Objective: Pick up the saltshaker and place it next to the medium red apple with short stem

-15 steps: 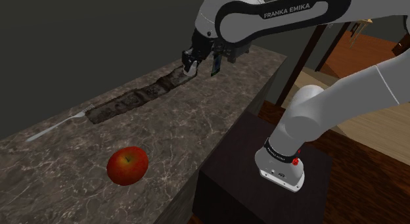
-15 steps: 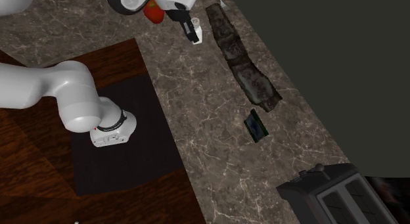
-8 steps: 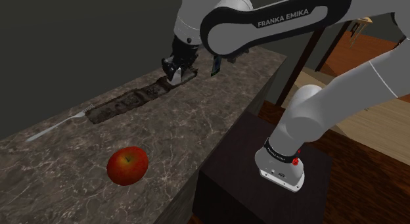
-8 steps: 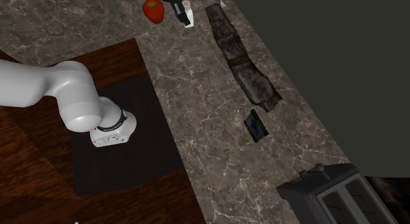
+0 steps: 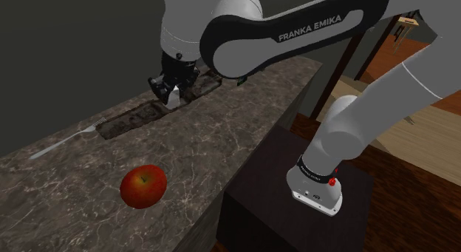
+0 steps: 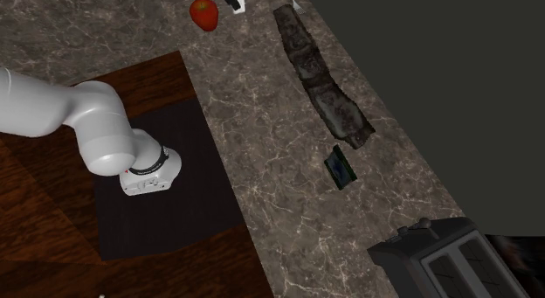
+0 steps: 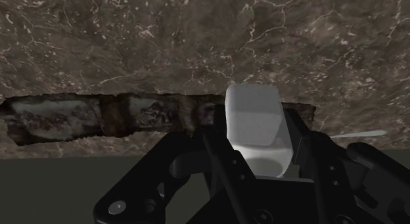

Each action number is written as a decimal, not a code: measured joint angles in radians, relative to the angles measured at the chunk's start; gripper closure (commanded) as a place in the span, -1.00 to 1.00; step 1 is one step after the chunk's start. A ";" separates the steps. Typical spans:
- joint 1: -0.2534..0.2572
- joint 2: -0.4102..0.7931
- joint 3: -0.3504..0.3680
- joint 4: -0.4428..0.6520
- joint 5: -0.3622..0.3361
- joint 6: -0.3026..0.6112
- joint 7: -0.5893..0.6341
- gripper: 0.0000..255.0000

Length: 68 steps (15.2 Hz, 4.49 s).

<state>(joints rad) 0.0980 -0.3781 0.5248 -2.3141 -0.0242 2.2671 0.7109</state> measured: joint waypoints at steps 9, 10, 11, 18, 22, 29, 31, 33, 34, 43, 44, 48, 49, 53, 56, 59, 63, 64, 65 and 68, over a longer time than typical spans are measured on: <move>-0.021 0.271 0.230 0.266 -0.206 -0.078 0.318 1.00; -0.017 0.316 0.254 0.308 -0.245 -0.096 0.360 1.00; -0.009 0.352 0.271 0.337 -0.279 -0.110 0.396 1.00; 0.058 0.525 0.308 0.463 -0.442 -0.164 0.552 1.00; 0.065 0.548 0.301 0.430 -0.474 -0.124 0.584 1.00; 0.079 0.590 0.286 0.383 -0.534 -0.060 0.640 1.00; 0.084 0.604 0.279 0.369 -0.554 -0.041 0.659 1.00; 0.090 0.619 0.272 0.357 -0.575 -0.022 0.677 1.00; 0.091 0.624 0.268 0.350 -0.584 -0.013 0.685 1.00; 0.126 0.701 0.226 0.319 -0.687 0.054 0.770 1.00; 0.132 0.711 0.221 0.317 -0.700 0.060 0.783 1.00; 0.142 0.735 0.195 0.321 -0.750 0.091 0.817 1.00; 0.145 0.739 0.190 0.321 -0.762 0.097 0.827 1.00; 0.146 0.741 0.191 0.325 -0.760 0.092 0.826 1.00; 0.142 0.736 0.192 0.316 -0.758 0.100 0.825 -1.00; 0.145 0.744 0.188 0.313 -0.768 0.107 0.832 -1.00; 0.137 0.716 0.214 0.305 -0.724 0.079 0.808 -1.00; 0.130 0.692 0.232 0.305 -0.691 0.060 0.789 -1.00; 0.123 0.672 0.245 0.306 -0.666 0.046 0.773 -1.00; 0.113 0.646 0.258 0.294 -0.640 0.040 0.759 -1.00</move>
<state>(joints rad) 0.2115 0.2681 0.7823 -2.0200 -0.6638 2.3073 1.4702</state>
